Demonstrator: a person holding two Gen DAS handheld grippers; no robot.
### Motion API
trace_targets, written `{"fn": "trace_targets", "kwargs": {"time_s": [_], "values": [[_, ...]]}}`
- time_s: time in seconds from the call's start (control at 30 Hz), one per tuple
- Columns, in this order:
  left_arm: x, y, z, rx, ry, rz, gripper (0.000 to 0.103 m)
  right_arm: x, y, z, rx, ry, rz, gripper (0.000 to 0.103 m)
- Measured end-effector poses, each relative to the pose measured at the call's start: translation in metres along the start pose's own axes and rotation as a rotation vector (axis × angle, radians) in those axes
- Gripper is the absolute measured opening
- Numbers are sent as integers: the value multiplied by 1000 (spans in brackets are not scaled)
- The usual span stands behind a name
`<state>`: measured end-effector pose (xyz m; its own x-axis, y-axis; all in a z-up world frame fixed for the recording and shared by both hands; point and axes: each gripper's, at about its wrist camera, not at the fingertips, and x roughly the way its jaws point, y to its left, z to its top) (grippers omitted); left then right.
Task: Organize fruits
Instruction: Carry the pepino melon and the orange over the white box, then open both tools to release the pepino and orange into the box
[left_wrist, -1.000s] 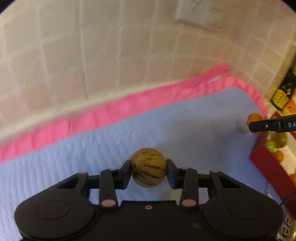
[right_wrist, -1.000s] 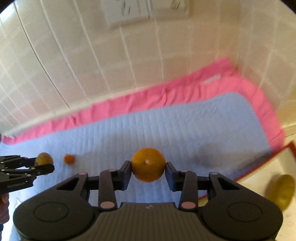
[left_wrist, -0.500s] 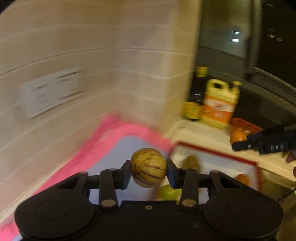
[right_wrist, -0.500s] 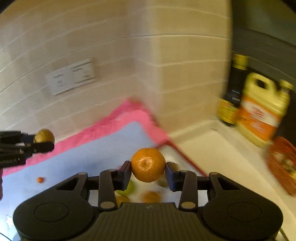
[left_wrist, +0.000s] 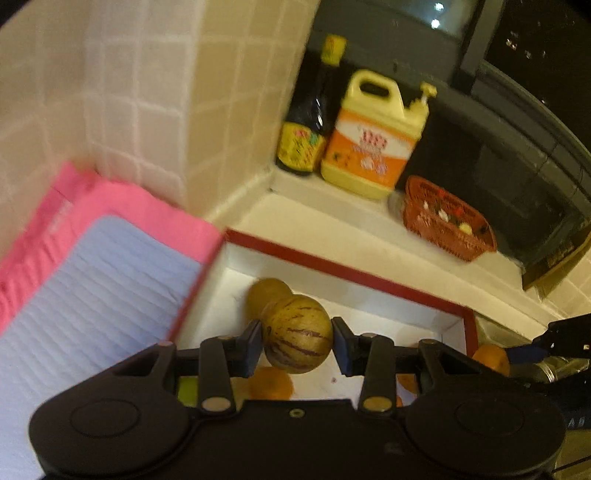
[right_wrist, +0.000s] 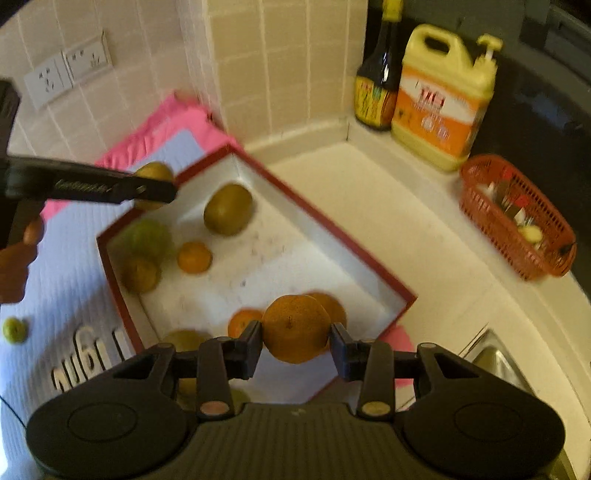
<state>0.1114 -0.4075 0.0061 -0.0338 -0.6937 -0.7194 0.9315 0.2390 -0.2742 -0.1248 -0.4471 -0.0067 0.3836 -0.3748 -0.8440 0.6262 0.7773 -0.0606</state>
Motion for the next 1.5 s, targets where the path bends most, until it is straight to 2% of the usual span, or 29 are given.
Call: {"fn": "trace_targets", "kwargs": {"time_s": [0.1, 0.2, 0.47, 0.67, 0.97, 1.0, 1.03, 1.07, 1.1, 1.23, 1.37, 1.5], "values": [[18, -5, 0, 0, 38, -17, 47, 15, 6, -2, -28, 52, 25, 42], [39, -17, 1, 38, 56, 26, 47, 25, 13, -4, -73, 87, 28, 42], [86, -33, 3, 70, 149, -25, 47, 56, 28, -1, -151, 175, 17, 42], [101, -36, -2, 99, 196, -50, 47, 73, 37, -1, -176, 240, 35, 42], [107, -34, -6, 65, 252, -56, 48, 88, 46, -2, -167, 297, 39, 43], [106, -34, -6, 63, 251, -58, 51, 88, 45, -1, -159, 297, 35, 43], [104, -35, -6, 64, 243, -59, 67, 90, 43, 1, -156, 295, 35, 43], [101, -36, -6, 69, 228, -58, 75, 87, 43, 2, -154, 288, 39, 47], [96, -37, -6, 81, 203, -58, 79, 84, 42, 3, -153, 277, 40, 50], [73, -38, 0, 91, 157, -58, 79, 60, 42, 3, -168, 207, 0, 56], [38, -33, 3, 86, 102, -61, 79, 37, 34, 1, -121, 166, -10, 59], [-6, -24, 1, 88, 33, -20, 79, 14, 31, -4, -97, 116, -14, 62]]}}
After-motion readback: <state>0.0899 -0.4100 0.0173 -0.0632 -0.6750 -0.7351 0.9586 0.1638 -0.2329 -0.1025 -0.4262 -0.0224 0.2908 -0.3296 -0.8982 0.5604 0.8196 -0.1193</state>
